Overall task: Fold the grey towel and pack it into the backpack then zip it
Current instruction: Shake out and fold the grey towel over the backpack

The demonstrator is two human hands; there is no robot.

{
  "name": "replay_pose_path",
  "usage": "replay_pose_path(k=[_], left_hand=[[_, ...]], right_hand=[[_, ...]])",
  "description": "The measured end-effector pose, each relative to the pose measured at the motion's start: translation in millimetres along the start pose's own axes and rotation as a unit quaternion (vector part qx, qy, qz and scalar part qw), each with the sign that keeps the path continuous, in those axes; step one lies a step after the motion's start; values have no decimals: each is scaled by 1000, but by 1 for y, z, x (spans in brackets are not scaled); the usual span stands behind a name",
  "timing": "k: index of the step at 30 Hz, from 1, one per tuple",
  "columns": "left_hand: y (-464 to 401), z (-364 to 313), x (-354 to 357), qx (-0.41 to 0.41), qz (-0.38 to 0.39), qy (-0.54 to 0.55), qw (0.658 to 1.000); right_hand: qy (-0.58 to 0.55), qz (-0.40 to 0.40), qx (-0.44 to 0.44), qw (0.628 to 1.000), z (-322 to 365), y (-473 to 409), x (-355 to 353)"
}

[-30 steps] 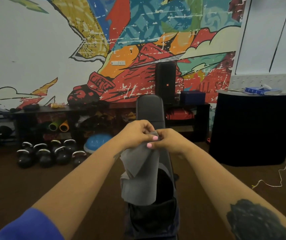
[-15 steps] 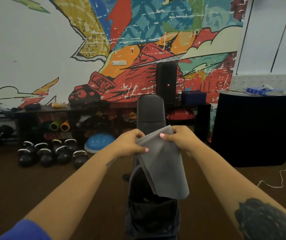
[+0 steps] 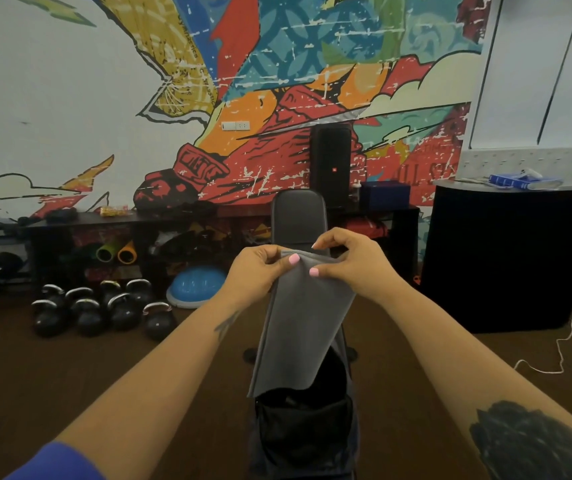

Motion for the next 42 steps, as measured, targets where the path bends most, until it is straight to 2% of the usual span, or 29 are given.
replay_pose_path(k=[3, 6, 12, 16, 19, 23, 25, 27, 31, 34, 37, 42], left_hand=[[1, 0, 2, 10, 3, 19, 1000], [3, 2, 4, 18, -3, 50, 999], [17, 24, 21, -60, 60, 29, 996], [22, 37, 26, -110, 62, 85, 988], [20, 32, 23, -107, 69, 124, 984], [15, 22, 21, -91, 89, 80, 989], [13, 22, 22, -94, 92, 84, 988], [14, 21, 21, -92, 80, 106, 987], [13, 21, 19, -109, 46, 177, 977], [10, 22, 16, -134, 26, 182, 974], [9, 24, 15, -157, 22, 168, 973], [11, 32, 16, -223, 21, 198, 954]], right_hand=[[96, 52, 0, 994, 7, -5, 5], [130, 51, -8, 990, 15, -11, 5], [115, 30, -27, 993, 31, -21, -8], [100, 20, -36, 994, 36, -28, -24], [83, -10, -12, 996, 32, -30, -35], [19, -53, 20, 998, 23, -23, -39], [11, -85, 23, 996, 21, -21, -41], [-44, -117, 67, 990, 13, -17, -40], [-228, -100, 235, 939, -17, 9, -15], [-326, -3, 362, 873, -42, 34, 15], [-404, 98, 381, 826, -45, 50, 38], [-478, 78, 376, 790, -37, 58, 45]])
Point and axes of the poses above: each hand's wrist, its own y-axis away from the middle knuckle, its own x-axis out of the palm, z = x × y, the point moved 4 cm from there along -y, towards the middle knuckle, and after that the axes turned 6 degrees about -x, right-handed, at the moved point
